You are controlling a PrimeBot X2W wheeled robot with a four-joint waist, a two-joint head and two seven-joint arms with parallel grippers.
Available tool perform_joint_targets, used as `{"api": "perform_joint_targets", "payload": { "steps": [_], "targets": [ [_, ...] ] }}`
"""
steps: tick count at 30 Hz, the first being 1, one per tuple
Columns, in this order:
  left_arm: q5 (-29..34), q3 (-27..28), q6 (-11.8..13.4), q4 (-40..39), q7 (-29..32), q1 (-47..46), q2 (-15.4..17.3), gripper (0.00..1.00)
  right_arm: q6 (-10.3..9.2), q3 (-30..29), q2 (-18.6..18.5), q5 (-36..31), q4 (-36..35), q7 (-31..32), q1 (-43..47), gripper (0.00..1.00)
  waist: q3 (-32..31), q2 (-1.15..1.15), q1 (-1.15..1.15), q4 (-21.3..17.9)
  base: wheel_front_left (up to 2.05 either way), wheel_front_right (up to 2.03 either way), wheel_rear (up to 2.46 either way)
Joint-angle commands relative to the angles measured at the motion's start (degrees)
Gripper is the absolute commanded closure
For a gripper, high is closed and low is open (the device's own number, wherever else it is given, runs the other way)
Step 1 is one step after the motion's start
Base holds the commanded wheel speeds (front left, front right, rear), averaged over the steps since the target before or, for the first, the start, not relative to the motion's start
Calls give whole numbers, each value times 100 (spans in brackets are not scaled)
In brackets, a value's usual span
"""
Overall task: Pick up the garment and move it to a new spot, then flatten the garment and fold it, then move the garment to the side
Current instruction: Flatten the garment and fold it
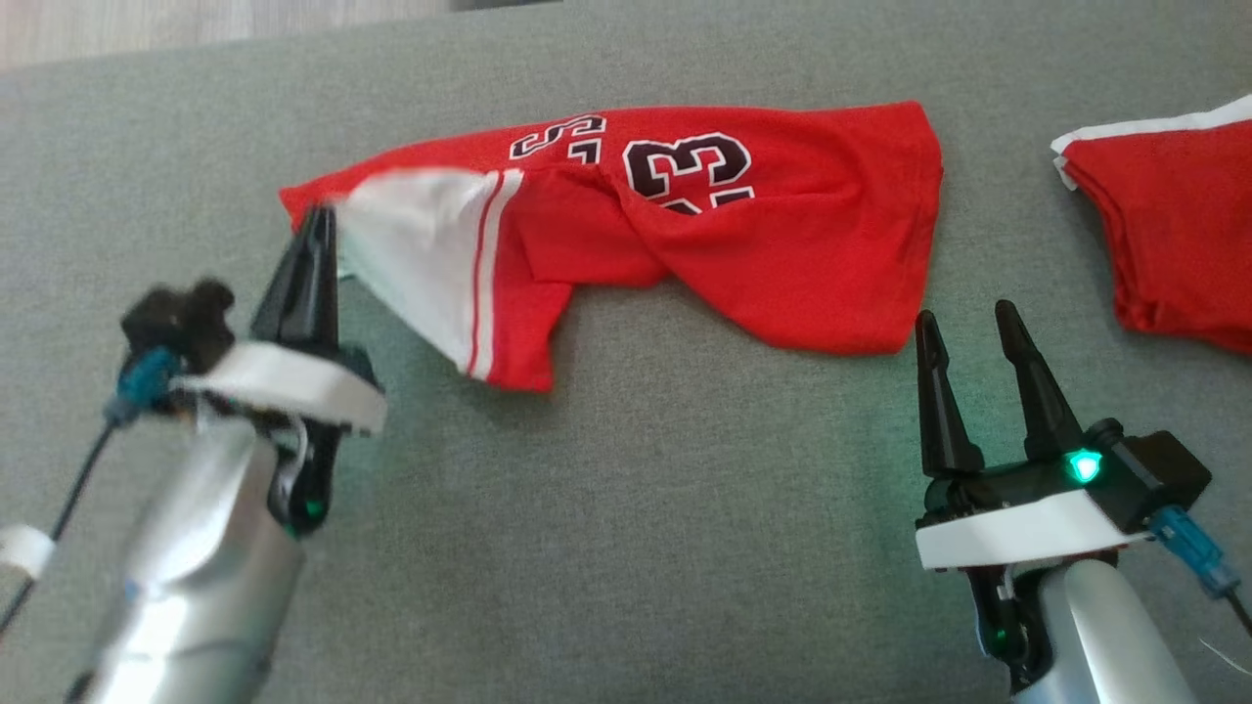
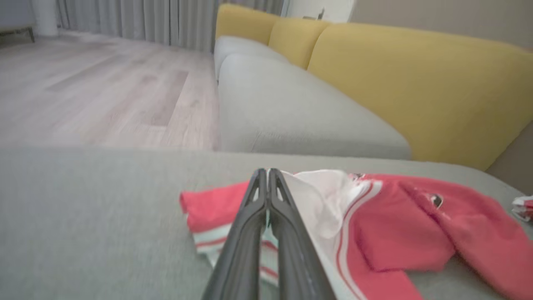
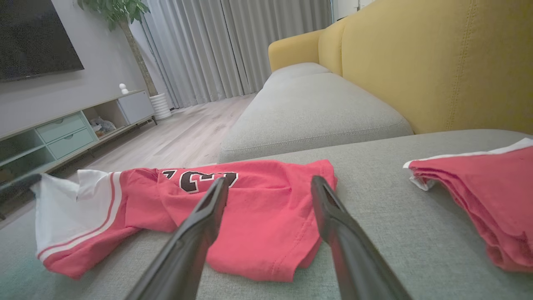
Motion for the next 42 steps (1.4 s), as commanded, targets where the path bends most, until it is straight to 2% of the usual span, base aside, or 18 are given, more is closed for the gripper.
{"api": "perform_joint_targets", "payload": {
  "steps": [1,9,12,16,21,26,29,30,33,34,35,36,42],
  "targets": [
    [102,147,-29,-298,-91,-375,261,100,11,109,-17,-11,-146,-61,-168,0,-44,0,0,5,0,0,0],
    [477,191,-70,-1859,-198,-803,801,100,11,108,-17,69,-109,-61,-98,0,-261,0,0,83,0,0,0],
    [640,-19,-76,-2319,-167,-801,1009,100,11,86,-17,107,-94,-61,-63,0,-321,0,0,139,0,0,0],
    [811,-759,-82,-2760,150,-625,1500,100,11,68,-17,134,-61,-61,-30,0,-393,0,0,222,0,0,0],
    [784,-1749,-84,-3047,358,-392,2304,100,11,-17,-17,166,9,-61,22,0,-516,0,0,384,0,0,0],
    [654,-3091,-85,-3533,530,-265,3037,100,11,-31,-17,193,98,-61,59,0,-635,0,0,563,0,0,0],
    [460,-3799,-85,-3746,626,-258,3281,100,11,-41,-17,214,139,-61,53,0,-682,0,0,629,0,0,0],
    [460,-3799,-85,-3746,626,-258,3281,100,11,-41,-17,214,139,-61,53,0,-682,0,0,629,0,0,0],
    [331,-4287,-85,-3794,671,-296,3326,100,11,-48,-17,254,167,-61,37,0,-709,0,0,661,0,0,0],
    [315,-4398,-85,-3783,660,-317,3301,93,11,-43,-17,266,174,-61,34,0,-716,0,0,665,0,0,0],
    [286,-4490,-85,-3764,625,-330,3255,58,11,-36,-17,274,182,-61,33,0,-723,0,0,666,0,0,0],
    [248,-4582,-85,-3742,593,-334,3200,0,11,-28,-17,280,190,-61,33,0,-731,0,0,665,0,0,0],
    [-129,-4829,-83,-3532,484,-329,2997,0,11,-23,-17,255,229,-61,29,0,-765,0,0,603,0,0,0]
  ]
}}
